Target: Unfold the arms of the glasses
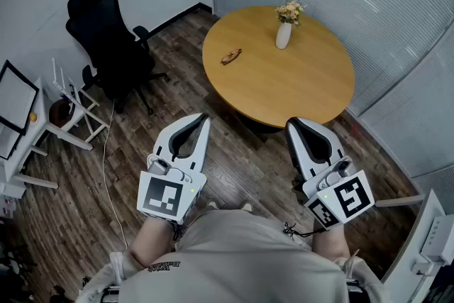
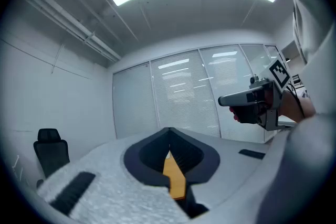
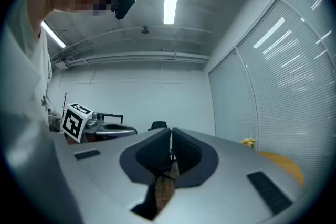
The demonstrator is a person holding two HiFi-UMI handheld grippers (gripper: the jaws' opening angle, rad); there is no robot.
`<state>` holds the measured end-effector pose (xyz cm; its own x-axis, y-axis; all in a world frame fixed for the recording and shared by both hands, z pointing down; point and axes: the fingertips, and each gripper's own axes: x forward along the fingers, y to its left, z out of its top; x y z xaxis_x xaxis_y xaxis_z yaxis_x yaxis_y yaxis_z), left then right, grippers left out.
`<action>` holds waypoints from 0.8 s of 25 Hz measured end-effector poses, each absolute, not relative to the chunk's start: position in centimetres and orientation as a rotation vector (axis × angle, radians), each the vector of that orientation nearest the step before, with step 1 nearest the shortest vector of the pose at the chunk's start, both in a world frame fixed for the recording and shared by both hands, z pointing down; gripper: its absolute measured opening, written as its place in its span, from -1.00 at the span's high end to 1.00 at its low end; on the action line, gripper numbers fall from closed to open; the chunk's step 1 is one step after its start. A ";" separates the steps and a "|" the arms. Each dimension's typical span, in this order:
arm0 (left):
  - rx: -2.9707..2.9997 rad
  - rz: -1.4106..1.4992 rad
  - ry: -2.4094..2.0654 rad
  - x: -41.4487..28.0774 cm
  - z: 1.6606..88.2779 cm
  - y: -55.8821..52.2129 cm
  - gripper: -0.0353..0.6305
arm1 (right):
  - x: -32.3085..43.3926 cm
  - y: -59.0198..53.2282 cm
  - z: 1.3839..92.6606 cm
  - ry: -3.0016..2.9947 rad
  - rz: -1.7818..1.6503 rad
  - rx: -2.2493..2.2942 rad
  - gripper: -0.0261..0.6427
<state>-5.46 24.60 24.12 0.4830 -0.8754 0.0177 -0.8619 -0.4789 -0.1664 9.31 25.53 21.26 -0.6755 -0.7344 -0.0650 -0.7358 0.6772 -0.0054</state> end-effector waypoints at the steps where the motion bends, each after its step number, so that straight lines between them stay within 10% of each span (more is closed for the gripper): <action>1: -2.579 -0.151 1.513 -5.4 24.3 24.7 0.83 | 9.4 25.6 21.4 2.815 0.029 -1.243 0.82; 20: -2.594 -0.180 1.543 -2.2 25.4 24.2 0.83 | 12.3 24.3 23.3 2.832 -0.009 -1.222 0.82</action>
